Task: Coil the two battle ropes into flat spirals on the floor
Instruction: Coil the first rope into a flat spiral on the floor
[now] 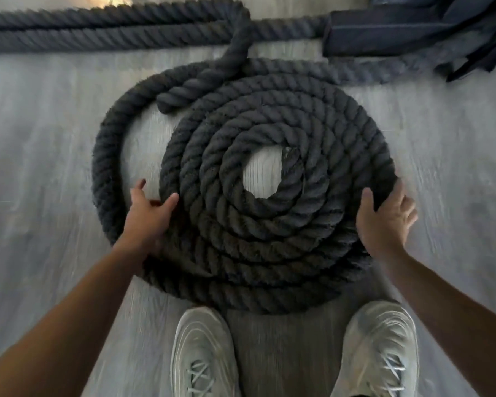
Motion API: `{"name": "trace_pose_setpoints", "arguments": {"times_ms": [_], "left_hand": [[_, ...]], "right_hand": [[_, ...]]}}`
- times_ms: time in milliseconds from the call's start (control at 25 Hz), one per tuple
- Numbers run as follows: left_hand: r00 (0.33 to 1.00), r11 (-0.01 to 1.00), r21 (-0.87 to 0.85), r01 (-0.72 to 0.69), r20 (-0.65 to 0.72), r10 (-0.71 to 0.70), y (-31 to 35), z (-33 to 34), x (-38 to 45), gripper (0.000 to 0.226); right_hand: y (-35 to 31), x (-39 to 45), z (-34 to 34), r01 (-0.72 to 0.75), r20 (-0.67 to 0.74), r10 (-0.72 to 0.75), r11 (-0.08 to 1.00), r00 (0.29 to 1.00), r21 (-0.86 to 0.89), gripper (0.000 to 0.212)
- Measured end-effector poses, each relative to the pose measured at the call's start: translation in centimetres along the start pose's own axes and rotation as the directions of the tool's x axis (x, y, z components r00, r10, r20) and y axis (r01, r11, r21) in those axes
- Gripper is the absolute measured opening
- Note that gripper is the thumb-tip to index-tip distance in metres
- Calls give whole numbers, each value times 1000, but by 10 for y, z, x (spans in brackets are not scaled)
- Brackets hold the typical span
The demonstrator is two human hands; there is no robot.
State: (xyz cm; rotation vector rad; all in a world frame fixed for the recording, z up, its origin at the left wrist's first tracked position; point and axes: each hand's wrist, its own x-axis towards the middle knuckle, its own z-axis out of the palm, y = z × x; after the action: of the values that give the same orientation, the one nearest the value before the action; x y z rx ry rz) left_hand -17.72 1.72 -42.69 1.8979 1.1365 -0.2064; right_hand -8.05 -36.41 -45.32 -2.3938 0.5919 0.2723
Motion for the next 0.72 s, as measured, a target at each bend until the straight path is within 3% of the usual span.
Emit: {"name": "trace_pose_setpoints", "arguments": {"times_ms": [80, 240, 600, 720], "left_hand": [[999, 999, -24, -40, 17, 40, 17, -2, 22, 88], [996, 996, -30, -81, 20, 82, 29, 0, 40, 79], [995, 983, 154, -97, 54, 89, -13, 24, -41, 87], [990, 949, 285, -135, 70, 120, -14, 33, -46, 86]], "right_hand": [[20, -34, 6, -102, 12, 101, 993, 995, 62, 72], [34, -58, 8, 53, -5, -53, 998, 999, 18, 68], [-4, 70, -31, 281, 190, -236, 922, 953, -265, 64], [-8, 77, -43, 205, 193, -165, 956, 967, -211, 64]]}}
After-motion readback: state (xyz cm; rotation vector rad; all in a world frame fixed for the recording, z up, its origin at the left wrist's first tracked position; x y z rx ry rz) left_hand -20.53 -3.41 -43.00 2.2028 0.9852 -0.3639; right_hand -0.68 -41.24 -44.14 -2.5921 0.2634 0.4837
